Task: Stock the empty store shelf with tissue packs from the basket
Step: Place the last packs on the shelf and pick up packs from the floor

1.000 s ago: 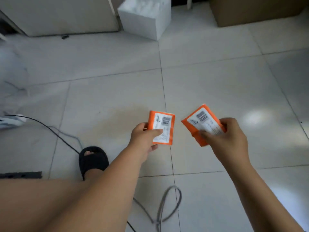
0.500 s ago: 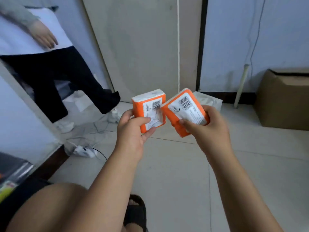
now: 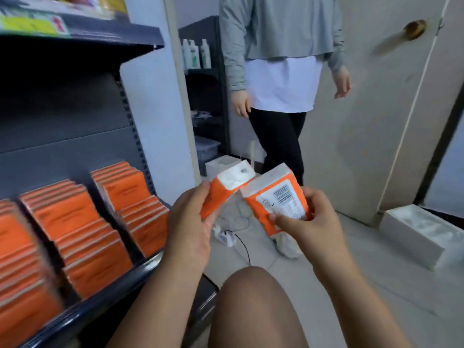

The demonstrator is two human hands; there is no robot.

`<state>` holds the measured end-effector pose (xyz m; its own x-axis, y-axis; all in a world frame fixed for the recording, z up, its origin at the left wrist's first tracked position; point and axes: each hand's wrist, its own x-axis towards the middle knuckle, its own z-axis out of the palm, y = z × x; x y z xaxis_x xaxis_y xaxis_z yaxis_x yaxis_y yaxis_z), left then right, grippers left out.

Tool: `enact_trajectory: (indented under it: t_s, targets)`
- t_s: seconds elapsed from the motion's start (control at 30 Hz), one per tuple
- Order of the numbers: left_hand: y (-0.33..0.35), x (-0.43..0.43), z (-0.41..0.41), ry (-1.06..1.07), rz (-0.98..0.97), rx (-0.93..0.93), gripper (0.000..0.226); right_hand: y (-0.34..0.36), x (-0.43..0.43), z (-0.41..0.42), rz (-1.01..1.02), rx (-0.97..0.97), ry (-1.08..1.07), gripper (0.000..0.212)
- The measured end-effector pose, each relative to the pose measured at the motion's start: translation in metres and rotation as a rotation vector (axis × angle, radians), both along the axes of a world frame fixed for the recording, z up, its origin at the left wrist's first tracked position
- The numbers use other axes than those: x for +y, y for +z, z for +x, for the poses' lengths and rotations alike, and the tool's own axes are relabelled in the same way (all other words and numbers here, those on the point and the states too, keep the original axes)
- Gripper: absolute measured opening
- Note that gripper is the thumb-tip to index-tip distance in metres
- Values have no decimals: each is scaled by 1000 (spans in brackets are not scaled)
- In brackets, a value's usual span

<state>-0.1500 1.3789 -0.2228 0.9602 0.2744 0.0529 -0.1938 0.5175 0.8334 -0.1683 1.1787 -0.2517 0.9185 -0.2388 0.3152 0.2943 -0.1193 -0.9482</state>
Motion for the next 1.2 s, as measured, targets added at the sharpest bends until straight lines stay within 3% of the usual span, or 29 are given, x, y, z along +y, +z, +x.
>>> enact_trajectory:
  t_s: [0.13,0.3,0.43,0.5,0.6,0.67,0.8,0.97,1.2]
  targets:
    - [9,83,-22,154,43,-74,28,9,79,4,-24,-74,155,50]
    - [11,186,-52,376,122,-123,11,5,178,13,-29,-184,346,49]
    - [8,253,-76,507,99,-135,71,-5,244,19,-35,-179,464,52]
    - [5,279,-86,533,77,-140,85,-7,273,23,63,-110,522,52]
    - [-7,312,-102,534,48,-128,70,-7,308,29,436,133,733,42]
    - [-13,326,-111,525,26,-104,68,-7,321,32,550,214,836,37]
    - [-17,350,-118,532,47,-93,66,-9,348,37,435,179,788,24]
    - [-21,369,-116,542,11,-81,71,-14,369,45,422,110,784,62]
    - [-32,381,-116,514,-25,-55,68,-6,395,56,525,211,870,63]
